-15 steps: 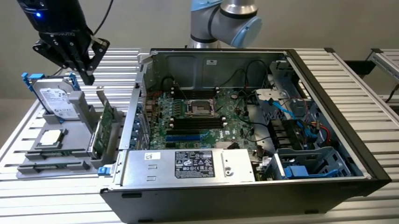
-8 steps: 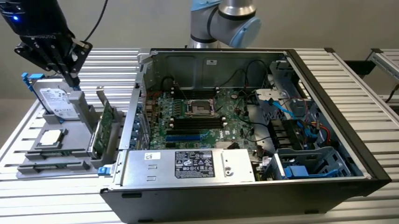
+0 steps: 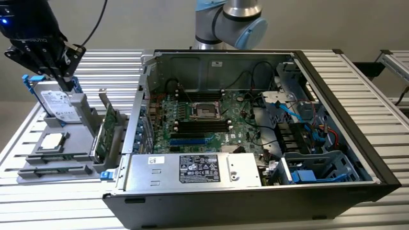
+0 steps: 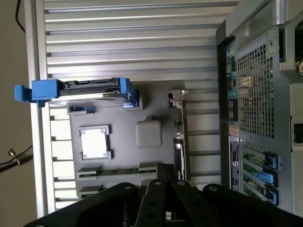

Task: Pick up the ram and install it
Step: 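Reach for the ram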

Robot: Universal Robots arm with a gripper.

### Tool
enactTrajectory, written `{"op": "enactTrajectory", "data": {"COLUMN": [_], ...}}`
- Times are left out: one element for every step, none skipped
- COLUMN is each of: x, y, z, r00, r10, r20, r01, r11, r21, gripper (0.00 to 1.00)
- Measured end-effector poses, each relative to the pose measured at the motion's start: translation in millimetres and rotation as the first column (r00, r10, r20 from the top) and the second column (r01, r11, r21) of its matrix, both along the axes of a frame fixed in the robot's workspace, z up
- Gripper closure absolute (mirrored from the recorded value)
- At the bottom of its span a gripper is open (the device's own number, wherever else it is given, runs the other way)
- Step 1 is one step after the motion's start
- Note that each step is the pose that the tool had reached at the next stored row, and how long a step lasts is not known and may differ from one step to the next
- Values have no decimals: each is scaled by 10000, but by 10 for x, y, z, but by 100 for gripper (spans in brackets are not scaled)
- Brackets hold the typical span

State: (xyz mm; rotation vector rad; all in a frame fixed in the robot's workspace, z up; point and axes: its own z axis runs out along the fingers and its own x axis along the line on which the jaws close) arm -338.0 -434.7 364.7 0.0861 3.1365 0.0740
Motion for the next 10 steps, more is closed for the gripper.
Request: {"op": "enactTrajectory", "data": {"x": [-13,-25,-40,-55,-71,-87,-103,-121,-136,-152], "y": [-4,-8,-13,-18,-23,-28,-33,-39,-43,-48], "z": [-6,-14,-23,-32,-42,-53,-63,-72,-80,-88], "r00": [10000,10000,10000,9999,9999,9998,9998,9997,9997,9996], "r10": [9,17,22,27,33,38,43,48,52,58], "r20": [-32,-64,-96,-128,-157,-184,-208,-232,-250,-267], "r01": [-9,-17,-22,-27,-33,-38,-43,-48,-53,-58], "r11": [10000,10000,10000,10000,10000,10000,10000,10000,10000,10000], "r21": [-1,-1,-1,-1,-1,-1,0,-1,0,0], "gripper": [89,89,89,89,89,89,89,89,89,89]}}
